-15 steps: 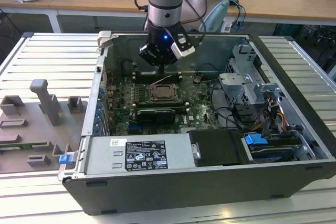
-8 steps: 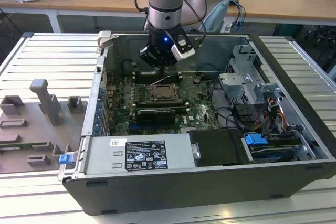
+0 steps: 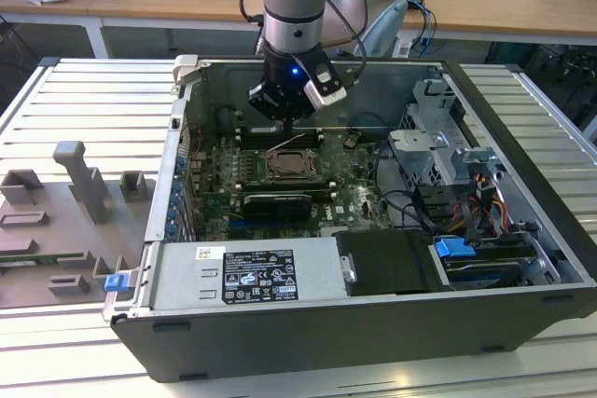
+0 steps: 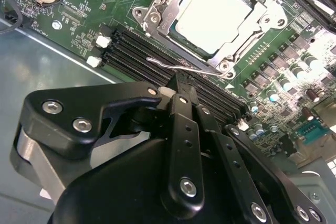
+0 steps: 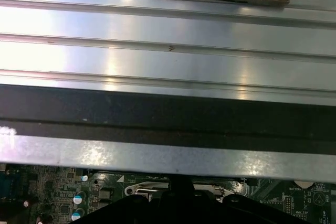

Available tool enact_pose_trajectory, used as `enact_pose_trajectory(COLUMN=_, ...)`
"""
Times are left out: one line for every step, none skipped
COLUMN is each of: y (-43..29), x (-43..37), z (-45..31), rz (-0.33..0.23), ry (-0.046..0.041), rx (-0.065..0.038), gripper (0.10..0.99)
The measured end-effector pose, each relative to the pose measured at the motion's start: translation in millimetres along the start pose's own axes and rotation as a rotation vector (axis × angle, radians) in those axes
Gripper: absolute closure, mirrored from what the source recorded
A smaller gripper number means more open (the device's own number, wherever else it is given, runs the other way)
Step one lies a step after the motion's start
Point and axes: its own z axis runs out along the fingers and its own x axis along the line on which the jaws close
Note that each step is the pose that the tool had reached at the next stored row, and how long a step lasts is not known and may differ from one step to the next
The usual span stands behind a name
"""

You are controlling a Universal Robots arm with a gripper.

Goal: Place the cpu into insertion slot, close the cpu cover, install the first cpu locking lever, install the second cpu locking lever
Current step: 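Install the first cpu locking lever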

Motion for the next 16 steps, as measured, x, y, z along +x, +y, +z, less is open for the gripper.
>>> enact_pose_trajectory(y=-0.1, x=-0.2, z=0.3, rz=0.000, ry=0.0000, rx=0.000, gripper=0.980)
enact_pose_trajectory(y=-0.1, x=-0.4, z=0.6, rz=0.000, ry=0.0000, rx=0.000, gripper=0.980)
enact_pose_trajectory(y=-0.1, x=-0.5, z=0.7, rz=0.000, ry=0.0001, rx=0.000, gripper=0.980)
enact_pose_trajectory(y=-0.2, x=-0.7, z=1.2, rz=0.000, ry=-0.0001, rx=0.000, gripper=0.980)
enact_pose_trajectory(y=-0.2, x=-1.0, z=1.6, rz=0.000, ry=-0.0001, rx=0.000, gripper=0.980)
enact_pose_trajectory(y=-0.3, x=-1.4, z=1.9, rz=0.000, ry=0.0000, rx=0.000, gripper=0.980)
enact_pose_trajectory(y=-0.4, x=-2.8, z=2.5, rz=0.001, ry=-0.0001, rx=0.000, gripper=0.980)
enact_pose_trajectory(y=-0.6, x=-4.4, z=3.1, rz=0.001, ry=-0.0001, rx=0.000, gripper=0.980)
enact_pose_trajectory(y=-0.8, x=-6.0, z=3.9, rz=0.001, ry=-0.0001, rx=0.000, gripper=0.980)
enact_pose_trajectory(y=-0.9, x=-7.5, z=4.5, rz=0.001, ry=-0.0001, rx=0.000, gripper=0.980)
enact_pose_trajectory(y=-1.0, x=-8.4, z=4.9, rz=0.001, ry=-0.0001, rx=0.000, gripper=0.980)
enact_pose_trajectory(y=-1.1, x=-9.3, z=5.5, rz=0.001, ry=-0.0002, rx=0.000, gripper=0.980)
enact_pose_trajectory(y=-1.3, x=-10.3, z=6.6, rz=0.001, ry=0.0000, rx=0.000, gripper=0.980)
enact_pose_trajectory(y=-1.5, x=-11.6, z=7.8, rz=0.001, ry=-0.0001, rx=0.000, gripper=0.980)
enact_pose_trajectory(y=-1.9, x=-14.2, z=9.5, rz=0.001, ry=-0.0001, rx=0.000, gripper=0.980)
enact_pose_trajectory(y=-2.1, x=-15.9, z=10.7, rz=0.001, ry=-0.0001, rx=0.000, gripper=0.980)
